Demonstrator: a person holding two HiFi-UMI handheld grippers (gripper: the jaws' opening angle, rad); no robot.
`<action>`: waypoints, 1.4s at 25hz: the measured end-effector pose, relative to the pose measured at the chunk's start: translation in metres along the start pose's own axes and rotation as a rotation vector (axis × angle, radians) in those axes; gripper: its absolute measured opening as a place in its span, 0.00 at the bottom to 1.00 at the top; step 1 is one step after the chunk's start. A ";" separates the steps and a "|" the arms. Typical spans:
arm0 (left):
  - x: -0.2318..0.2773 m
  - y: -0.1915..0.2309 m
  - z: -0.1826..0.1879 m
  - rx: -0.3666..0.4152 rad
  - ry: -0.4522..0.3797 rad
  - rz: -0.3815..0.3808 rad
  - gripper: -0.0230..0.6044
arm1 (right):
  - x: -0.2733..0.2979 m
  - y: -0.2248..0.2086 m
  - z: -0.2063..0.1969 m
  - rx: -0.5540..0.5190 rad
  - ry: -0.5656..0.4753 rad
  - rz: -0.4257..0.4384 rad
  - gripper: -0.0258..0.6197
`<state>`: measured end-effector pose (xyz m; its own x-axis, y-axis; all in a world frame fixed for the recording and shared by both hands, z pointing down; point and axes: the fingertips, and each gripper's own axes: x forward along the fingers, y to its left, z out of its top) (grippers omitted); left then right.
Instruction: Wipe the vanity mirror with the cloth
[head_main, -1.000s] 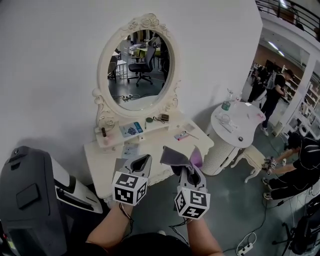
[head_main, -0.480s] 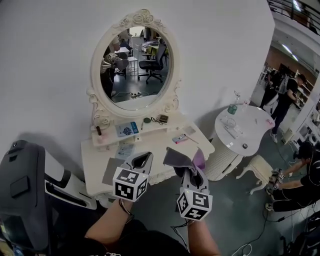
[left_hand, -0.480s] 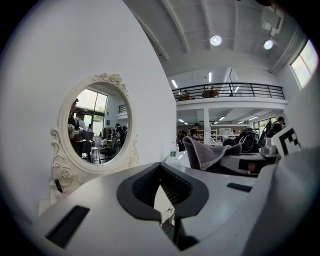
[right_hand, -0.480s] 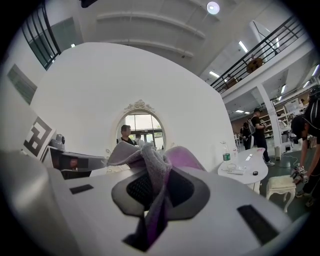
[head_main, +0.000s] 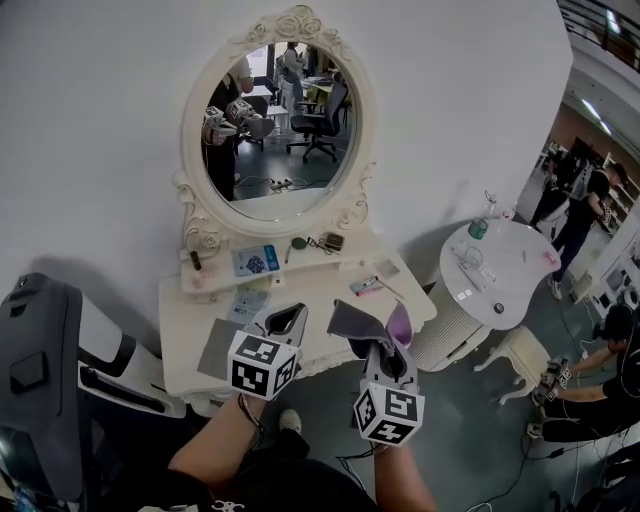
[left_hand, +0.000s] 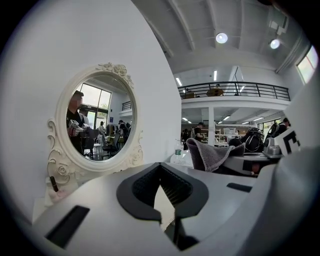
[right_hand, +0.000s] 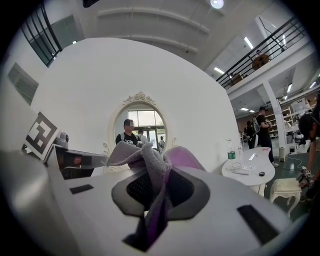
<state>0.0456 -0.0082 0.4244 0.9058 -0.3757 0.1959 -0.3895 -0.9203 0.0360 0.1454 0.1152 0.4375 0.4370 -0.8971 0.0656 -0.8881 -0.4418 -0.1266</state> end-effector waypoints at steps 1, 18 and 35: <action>0.008 0.004 0.001 -0.003 0.000 -0.001 0.04 | 0.009 -0.002 0.001 -0.007 0.002 0.000 0.11; 0.124 0.126 0.057 -0.047 -0.066 0.003 0.04 | 0.193 0.014 0.056 -0.079 -0.030 0.036 0.11; 0.095 0.248 0.037 -0.150 -0.062 0.282 0.04 | 0.337 0.092 0.171 -0.165 -0.253 0.254 0.11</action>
<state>0.0414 -0.2763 0.4161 0.7651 -0.6239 0.1591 -0.6428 -0.7543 0.1337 0.2350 -0.2287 0.2791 0.2031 -0.9593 -0.1963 -0.9745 -0.2175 0.0547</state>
